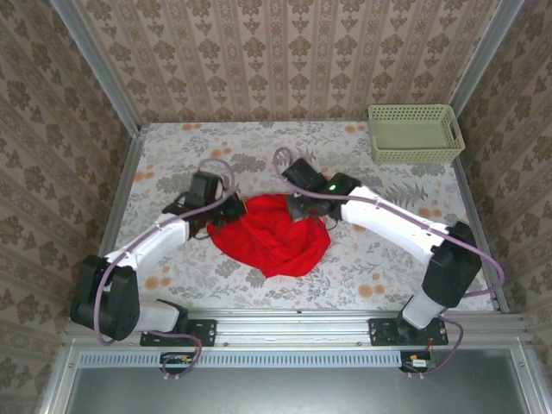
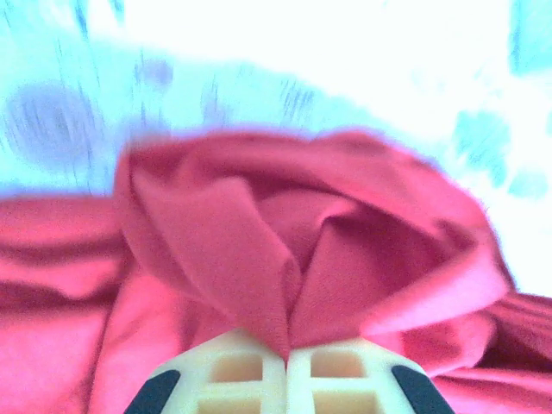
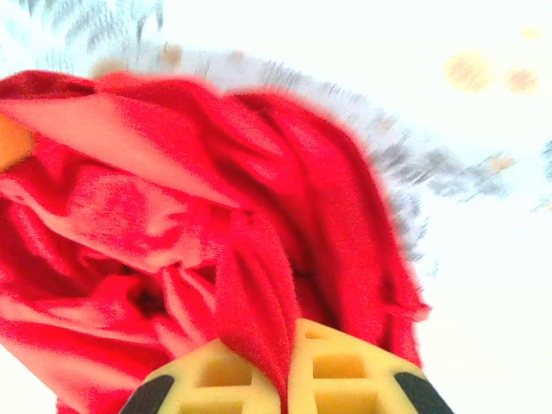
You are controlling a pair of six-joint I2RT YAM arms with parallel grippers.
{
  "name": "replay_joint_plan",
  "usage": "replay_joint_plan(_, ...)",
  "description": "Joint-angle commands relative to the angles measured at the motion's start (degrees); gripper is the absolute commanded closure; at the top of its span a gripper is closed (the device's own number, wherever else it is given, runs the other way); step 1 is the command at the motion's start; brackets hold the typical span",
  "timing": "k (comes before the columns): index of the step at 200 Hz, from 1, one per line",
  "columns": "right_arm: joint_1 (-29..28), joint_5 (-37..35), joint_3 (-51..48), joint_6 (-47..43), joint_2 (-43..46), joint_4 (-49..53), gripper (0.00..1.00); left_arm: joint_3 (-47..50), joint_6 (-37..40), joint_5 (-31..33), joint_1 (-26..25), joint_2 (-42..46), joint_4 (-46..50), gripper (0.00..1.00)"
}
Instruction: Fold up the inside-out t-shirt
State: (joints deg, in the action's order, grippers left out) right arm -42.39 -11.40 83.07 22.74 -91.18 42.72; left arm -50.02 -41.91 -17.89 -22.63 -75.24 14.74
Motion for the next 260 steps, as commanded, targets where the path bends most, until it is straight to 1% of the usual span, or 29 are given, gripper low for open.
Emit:
replay_joint_plan(1, 3.6, -3.6, 4.2, -5.1, 9.6, 0.2, 1.0, -9.9, 5.9, 3.1, 1.0, 7.2, 5.4, 1.0)
replay_joint_plan(11, 3.7, -2.4, 2.8, -6.4, 14.0, -2.8, 1.0, -11.1, 6.7, 5.5, 1.1, 9.6, 6.8, 1.0)
replay_joint_plan(30, 3.6, 1.4, -4.4, -5.8, 20.3, -9.3, 1.0, -9.3, 6.2, 5.5, 2.6, 12.8, 6.5, 1.0)
replay_joint_plan(39, 3.6, 4.1, -9.8, -4.6, 22.6, -12.7, 1.0, -7.8, 6.1, 5.2, 3.0, 13.3, 6.3, 1.0)
replay_joint_plan(57, 2.9, 7.2, -22.1, -0.1, 25.7, -20.2, 1.0, -4.4, 6.5, 3.8, 3.0, 11.9, 6.4, 1.0)
replay_joint_plan(75, 1.1, 6.1, -33.7, 4.6, 26.0, -25.2, 1.0, -1.2, 7.8, 0.9, 3.1, 8.3, 6.5, 1.0)
replay_joint_plan(89, 0.6, 6.8, -40.6, 8.4, 24.9, -28.8, 0.91, 0.2, 9.2, -1.2, 3.0, 4.7, 7.1, 0.97)
replay_joint_plan(99, 0.5, 6.8, -43.1, 10.2, 23.7, -29.5, 0.86, 1.2, 9.9, -1.7, 2.8, 2.7, 7.7, 0.89)
replay_joint_plan(108, 0.5, 6.6, -43.5, 10.4, 22.9, -28.6, 0.81, 1.4, 10.5, -1.2, 2.6, 1.2, 8.8, 0.79)
replay_joint_plan(120, 0.5, 5.4, -41.6, 9.0, 22.5, -25.0, 0.68, 1.5, 10.9, 1.1, 2.4, 0.5, 11.1, 0.64)
replay_joint_plan(134, 0.3, 4.9, -37.6, 5.8, 22.1, -20.8, 0.6, 1.4, 11.1, 6.2, 1.0, 1.7, 13.9, 0.51)
replay_joint_plan(148, -0.2, 5.1, -34.2, 3.5, 21.5, -18.3, 0.55, 1.5, 10.4, 12.6, -3.0, 4.8, 15.7, 0.4)
replay_joint_plan(153, -0.4, 5.5, -33.3, 3.0, 21.2, -18.0, 0.54, 1.7, 10.2, 14.3, -6.2, 6.1, 15.3, 0.37)
replay_joint_plan(173, -1.2, 6.4, -31.2, 2.8, 19.0, -18.0, 0.52, 2.3, 7.6, 19.7, -16.1, 9.8, 13.8, 0.3)
replay_joint_plan(194, -1.8, 6.7, -30.5, 4.4, 16.0, -19.6, 0.52, 3.2, 3.3, 20.1, -21.6, 7.7, 10.9, 0.28)
replay_joint_plan(208, -1.8, 7.4, -29.8, 5.8, 13.8, -20.6, 0.51, 4.7, 0.6, 18.9, -23.4, 4.5, 7.7, 0.27)
replay_joint_plan(220, -0.9, 10.4, -28.6, 7.9, 11.8, -20.8, 0.47, 5.9, -1.9, 18.4, -24.3, 1.8, 5.2, 0.25)
replay_joint_plan(225, -0.3, 11.0, -27.7, 8.7, 9.3, -19.9, 0.47, 6.4, -2.8, 17.9, -24.4, 0.7, 4.2, 0.25)
replay_joint_plan(246, 0.4, 10.1, -26.4, 10.0, 5.2, -18.2, 0.41, 7.7, -4.7, 15.6, -24.6, -4.1, -1.0, 0.23)
replay_joint_plan(260, 0.5, 9.7, -26.2, 10.5, 3.3, -18.3, 0.41, 7.8, -5.3, 13.9, -24.6, -7.0, -4.1, 0.21)
